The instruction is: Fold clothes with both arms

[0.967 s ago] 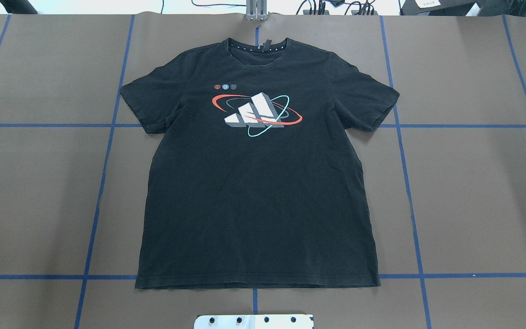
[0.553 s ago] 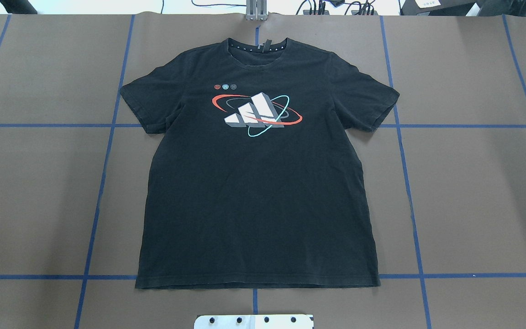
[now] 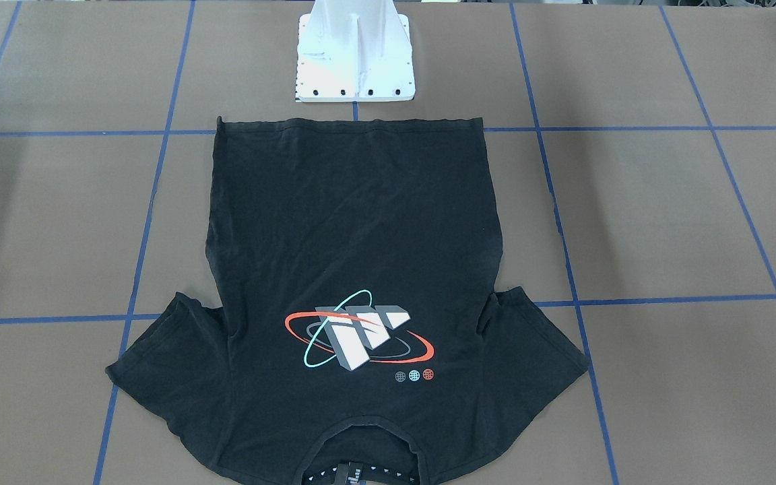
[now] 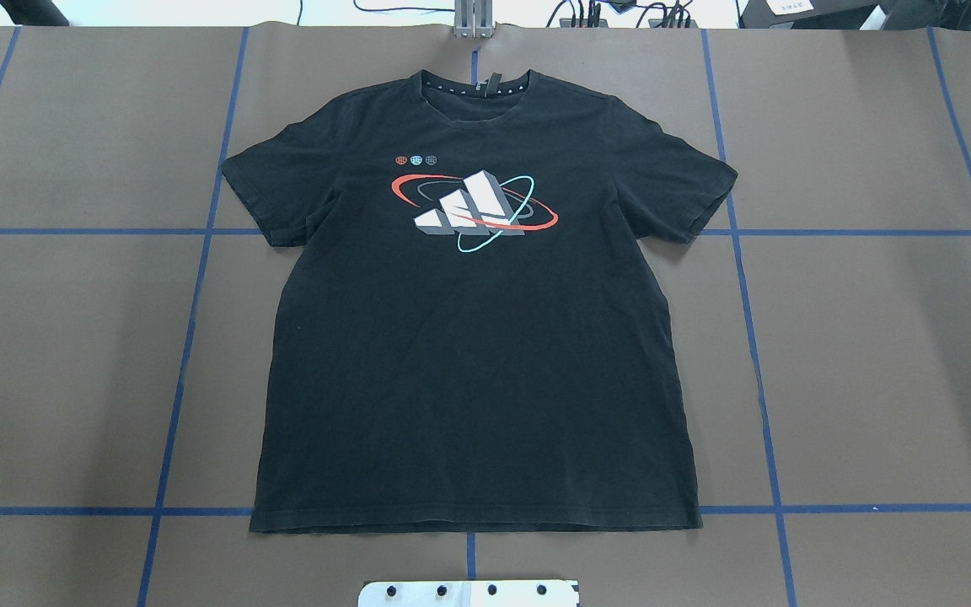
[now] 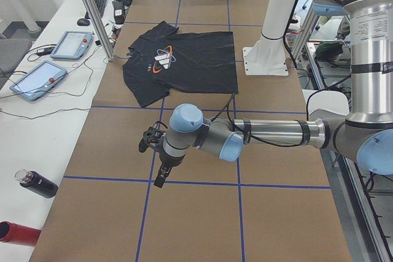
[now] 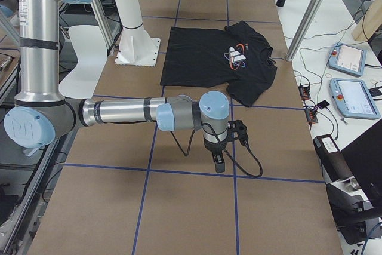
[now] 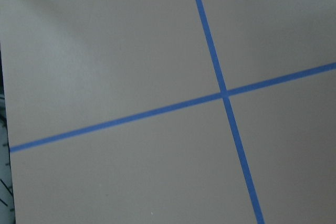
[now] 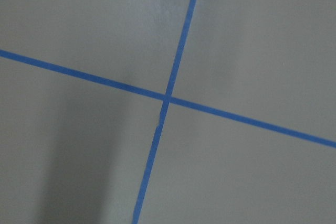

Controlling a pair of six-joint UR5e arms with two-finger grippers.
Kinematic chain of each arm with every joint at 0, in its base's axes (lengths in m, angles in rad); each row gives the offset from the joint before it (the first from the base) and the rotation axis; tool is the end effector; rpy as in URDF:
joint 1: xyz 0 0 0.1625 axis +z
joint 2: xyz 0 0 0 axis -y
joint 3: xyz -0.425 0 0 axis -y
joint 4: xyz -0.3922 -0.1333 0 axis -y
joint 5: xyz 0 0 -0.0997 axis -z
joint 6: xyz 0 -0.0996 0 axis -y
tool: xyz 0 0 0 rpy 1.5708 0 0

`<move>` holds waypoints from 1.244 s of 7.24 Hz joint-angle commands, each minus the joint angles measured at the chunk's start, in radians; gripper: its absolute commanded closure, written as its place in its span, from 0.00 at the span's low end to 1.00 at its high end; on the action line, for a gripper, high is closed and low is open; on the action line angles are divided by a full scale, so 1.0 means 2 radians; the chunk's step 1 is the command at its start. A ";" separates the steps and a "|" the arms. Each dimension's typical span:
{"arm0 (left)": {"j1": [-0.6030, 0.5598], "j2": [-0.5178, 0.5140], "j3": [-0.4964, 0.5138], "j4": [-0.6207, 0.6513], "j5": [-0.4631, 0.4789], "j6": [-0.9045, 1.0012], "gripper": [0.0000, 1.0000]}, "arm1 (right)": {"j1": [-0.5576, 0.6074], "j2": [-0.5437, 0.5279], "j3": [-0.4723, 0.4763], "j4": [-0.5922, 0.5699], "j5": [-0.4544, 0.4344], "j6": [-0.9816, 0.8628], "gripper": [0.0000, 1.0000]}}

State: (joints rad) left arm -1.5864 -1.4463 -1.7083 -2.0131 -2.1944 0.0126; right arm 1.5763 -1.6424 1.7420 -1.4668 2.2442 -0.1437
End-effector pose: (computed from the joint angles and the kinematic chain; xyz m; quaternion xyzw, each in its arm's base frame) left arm -0.0824 -0.4633 0.6079 0.2190 0.2958 0.0678 0.9273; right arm 0.0738 -0.4728 0.6035 0.1201 -0.3206 -0.0983 0.9344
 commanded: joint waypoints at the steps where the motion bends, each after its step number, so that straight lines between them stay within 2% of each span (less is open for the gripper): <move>1: 0.000 -0.018 0.015 -0.067 -0.001 -0.043 0.01 | -0.004 0.012 -0.003 0.058 -0.003 0.023 0.00; 2: 0.000 -0.043 0.034 -0.121 -0.002 -0.046 0.01 | -0.004 0.022 -0.004 0.059 0.003 0.029 0.00; 3: 0.000 -0.047 0.043 -0.141 0.000 -0.044 0.01 | -0.004 0.023 -0.004 0.060 0.006 0.029 0.00; 5: 0.007 -0.135 0.114 -0.147 0.003 -0.045 0.01 | -0.005 0.023 -0.005 0.061 0.023 0.028 0.00; 6: 0.008 -0.141 0.113 -0.149 0.000 -0.044 0.01 | -0.017 0.033 0.000 0.061 0.025 0.030 0.00; 7: 0.009 -0.142 0.119 -0.190 0.001 -0.052 0.01 | -0.043 0.063 -0.005 0.061 0.021 0.051 0.00; 9: 0.055 -0.144 0.119 -0.232 0.003 -0.091 0.01 | -0.123 0.128 -0.014 0.062 0.015 0.185 0.00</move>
State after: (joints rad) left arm -1.5307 -1.7308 -1.4755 -2.4246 -2.1914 -0.1336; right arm 1.4266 -1.4611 1.7218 -1.3442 2.2844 0.0646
